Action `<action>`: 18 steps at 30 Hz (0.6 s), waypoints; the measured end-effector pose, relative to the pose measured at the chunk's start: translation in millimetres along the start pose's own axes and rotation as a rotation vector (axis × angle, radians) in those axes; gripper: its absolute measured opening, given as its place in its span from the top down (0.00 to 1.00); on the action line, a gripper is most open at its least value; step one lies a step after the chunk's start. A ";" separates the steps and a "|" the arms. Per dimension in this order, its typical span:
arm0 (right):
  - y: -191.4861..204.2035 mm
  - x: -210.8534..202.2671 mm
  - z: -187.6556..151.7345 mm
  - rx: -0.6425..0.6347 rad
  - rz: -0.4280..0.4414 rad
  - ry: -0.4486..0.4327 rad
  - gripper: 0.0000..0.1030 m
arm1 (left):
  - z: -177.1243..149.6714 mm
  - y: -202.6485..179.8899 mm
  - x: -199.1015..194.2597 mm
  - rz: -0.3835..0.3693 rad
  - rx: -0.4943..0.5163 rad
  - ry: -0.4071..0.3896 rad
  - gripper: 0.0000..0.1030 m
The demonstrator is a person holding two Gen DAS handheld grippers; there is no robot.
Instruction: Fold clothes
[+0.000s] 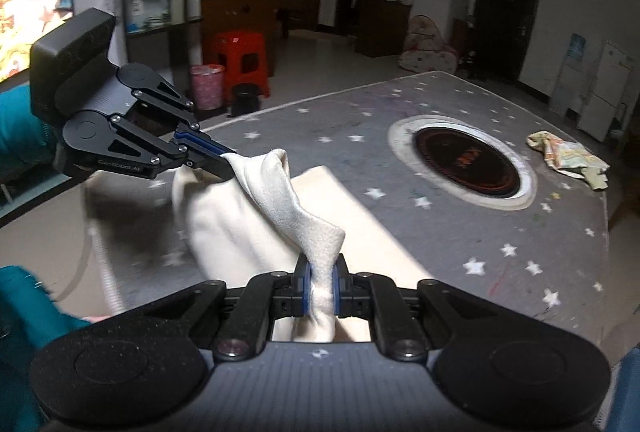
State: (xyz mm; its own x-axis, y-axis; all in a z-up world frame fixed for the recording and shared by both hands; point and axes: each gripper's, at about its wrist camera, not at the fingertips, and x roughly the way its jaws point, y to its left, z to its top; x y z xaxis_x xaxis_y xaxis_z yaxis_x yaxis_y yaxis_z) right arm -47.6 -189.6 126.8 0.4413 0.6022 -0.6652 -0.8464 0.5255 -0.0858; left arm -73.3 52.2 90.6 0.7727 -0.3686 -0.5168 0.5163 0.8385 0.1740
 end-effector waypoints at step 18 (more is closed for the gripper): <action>-82.5 140.1 -14.9 0.242 -0.213 0.105 0.82 | -8.3 32.4 136.9 0.199 -0.121 0.141 0.88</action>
State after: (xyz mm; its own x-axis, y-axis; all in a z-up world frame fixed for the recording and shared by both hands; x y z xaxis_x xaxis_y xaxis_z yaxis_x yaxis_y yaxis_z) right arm 79.6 -157.5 29.6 0.5570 0.4053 -0.7249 -0.6378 0.7678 -0.0608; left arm 46.1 32.3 18.5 0.7914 -0.1390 -0.5953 0.3046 0.9340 0.1869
